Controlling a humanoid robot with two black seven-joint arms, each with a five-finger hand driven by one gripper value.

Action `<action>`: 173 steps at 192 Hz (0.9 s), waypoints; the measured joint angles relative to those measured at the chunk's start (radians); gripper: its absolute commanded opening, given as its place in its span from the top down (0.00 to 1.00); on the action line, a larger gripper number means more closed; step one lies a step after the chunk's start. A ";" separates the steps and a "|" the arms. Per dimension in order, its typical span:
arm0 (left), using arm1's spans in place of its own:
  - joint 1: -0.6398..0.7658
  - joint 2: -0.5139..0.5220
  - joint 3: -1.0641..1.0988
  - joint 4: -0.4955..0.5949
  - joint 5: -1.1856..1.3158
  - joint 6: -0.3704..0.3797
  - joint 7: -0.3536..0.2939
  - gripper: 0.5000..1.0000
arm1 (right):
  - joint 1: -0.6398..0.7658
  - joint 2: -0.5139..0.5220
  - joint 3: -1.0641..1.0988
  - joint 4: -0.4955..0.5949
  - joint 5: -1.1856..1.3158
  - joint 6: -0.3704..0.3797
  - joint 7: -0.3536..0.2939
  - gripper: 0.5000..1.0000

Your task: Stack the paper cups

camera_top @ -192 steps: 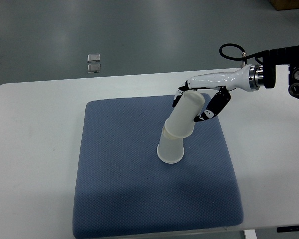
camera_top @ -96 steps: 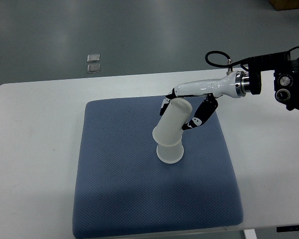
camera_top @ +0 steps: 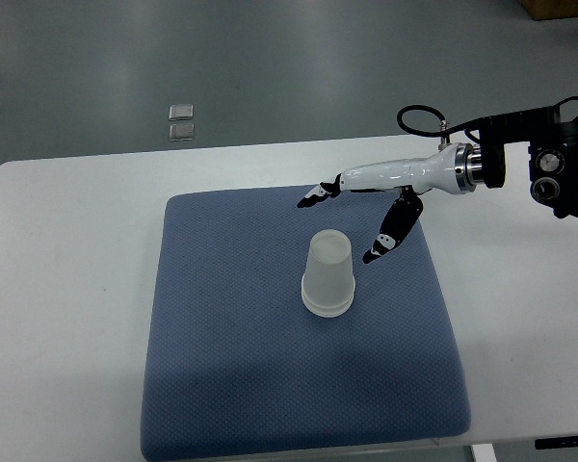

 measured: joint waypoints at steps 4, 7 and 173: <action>0.000 0.000 0.000 0.000 0.000 0.000 0.000 0.00 | -0.003 -0.002 0.003 -0.001 0.003 -0.005 0.000 0.17; 0.000 0.000 0.000 0.000 0.000 0.000 0.000 0.00 | -0.005 -0.004 0.005 -0.001 0.004 -0.008 0.000 0.17; 0.000 0.000 0.000 0.000 0.000 0.000 0.000 0.00 | -0.287 0.095 0.153 -0.362 1.086 -0.052 -0.007 0.17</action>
